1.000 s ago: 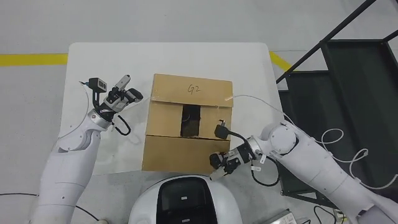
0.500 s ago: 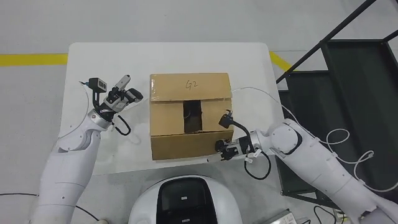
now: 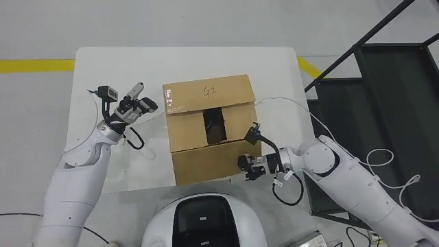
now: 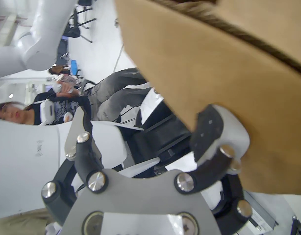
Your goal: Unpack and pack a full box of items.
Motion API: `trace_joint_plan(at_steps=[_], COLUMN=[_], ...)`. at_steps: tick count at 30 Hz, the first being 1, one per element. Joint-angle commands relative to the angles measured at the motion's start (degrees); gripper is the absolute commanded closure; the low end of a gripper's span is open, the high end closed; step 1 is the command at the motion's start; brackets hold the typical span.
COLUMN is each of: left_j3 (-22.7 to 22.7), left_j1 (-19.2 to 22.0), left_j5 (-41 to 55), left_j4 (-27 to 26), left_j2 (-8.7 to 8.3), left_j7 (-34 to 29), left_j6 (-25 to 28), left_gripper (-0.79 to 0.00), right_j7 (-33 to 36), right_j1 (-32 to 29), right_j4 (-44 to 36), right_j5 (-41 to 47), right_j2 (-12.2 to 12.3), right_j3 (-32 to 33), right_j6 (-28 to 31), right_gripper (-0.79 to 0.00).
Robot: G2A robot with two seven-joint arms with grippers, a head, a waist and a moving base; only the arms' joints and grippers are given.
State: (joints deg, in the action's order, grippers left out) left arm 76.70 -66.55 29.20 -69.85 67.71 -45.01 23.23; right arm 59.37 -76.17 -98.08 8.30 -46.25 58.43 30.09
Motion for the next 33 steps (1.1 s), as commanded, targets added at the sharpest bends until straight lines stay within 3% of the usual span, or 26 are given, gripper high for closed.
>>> trace_joint_plan(at_steps=[1, 5, 14, 25, 33], left_j3=[0.0, -0.42, 0.81, -4.83, -4.5], left_j1=[0.0, -0.77, -3.07, -0.09, 1.72], left_j5=[0.0, 1.01, 6.82, 2.53, 4.99], left_j4=[0.0, -2.05, -6.4, -3.86, -2.49], left_j2=[0.0, -0.05, -1.0, 0.21, 0.67], left_j7=[0.0, -2.24, -15.82, -8.22, -6.07], left_j6=[0.0, -2.18, -9.64, -8.71, -4.76], left_gripper=[-0.785, -0.785, -0.785, -0.785, -0.785], right_j7=[2.71, 4.05, 3.95, 3.4, 3.27], right_j1=[-0.27, -1.41, -1.83, -0.71, -0.18], right_j4=[0.22, 0.84, 1.3, 4.86, 5.85], right_j5=[7.66, 18.75, 28.63, 31.86, 32.41], right_j2=[0.38, 0.94, 1.71, 1.69, 1.86], right_j3=[1.94, 5.62, 8.41, 6.55, 5.75], right_j6=[4.66, 10.55, 10.89, 11.44, 11.57], right_gripper=[-0.785, -0.785, -0.785, -0.785, -0.785])
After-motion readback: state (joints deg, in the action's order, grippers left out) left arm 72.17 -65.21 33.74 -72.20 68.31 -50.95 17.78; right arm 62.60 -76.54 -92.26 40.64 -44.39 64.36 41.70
